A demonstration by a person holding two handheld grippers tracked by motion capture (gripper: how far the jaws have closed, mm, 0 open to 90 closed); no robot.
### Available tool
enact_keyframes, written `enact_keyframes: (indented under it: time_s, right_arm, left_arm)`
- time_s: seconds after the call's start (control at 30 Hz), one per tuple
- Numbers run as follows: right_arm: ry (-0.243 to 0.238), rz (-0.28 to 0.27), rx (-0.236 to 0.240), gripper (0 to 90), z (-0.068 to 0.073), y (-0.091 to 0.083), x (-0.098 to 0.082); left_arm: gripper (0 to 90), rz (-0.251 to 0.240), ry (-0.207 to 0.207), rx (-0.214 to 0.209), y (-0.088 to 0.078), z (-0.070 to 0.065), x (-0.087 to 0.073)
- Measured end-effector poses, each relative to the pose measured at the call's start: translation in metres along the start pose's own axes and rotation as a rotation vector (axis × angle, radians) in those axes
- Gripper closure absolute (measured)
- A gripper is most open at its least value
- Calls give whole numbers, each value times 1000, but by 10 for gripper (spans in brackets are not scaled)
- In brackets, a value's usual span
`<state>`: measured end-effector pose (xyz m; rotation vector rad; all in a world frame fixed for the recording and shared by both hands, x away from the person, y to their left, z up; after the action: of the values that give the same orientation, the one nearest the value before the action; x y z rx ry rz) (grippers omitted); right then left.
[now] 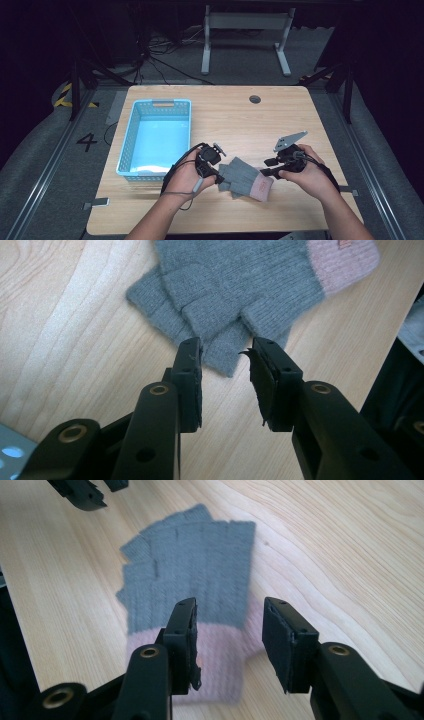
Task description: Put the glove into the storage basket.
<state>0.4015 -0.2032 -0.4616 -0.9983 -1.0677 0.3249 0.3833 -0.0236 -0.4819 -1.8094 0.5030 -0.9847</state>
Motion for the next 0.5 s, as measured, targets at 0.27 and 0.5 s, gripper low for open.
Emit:
enact_keyframes:
  time_s: [0.27,0.5]
  right_arm:
    - [27,-3,-17,597,-11,-9,-21]
    - [28,28,-1,616,-16,-6,-46]
  left_arm:
    - [661,-12,-17,7,6,1,0]
    - [658,-32,-27,9,13,8,0]
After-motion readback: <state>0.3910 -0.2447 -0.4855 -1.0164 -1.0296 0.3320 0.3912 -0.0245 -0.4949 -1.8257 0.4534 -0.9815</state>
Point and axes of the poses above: each handheld gripper's, and its own axes: y roughly forward along the jaws, x roughly out of its top, z roughly to its left, the point moved 10 cm from there along y, roughly forward along the jaws, and after that the axes turned 3 degrees about x, right-handed, at the moved point
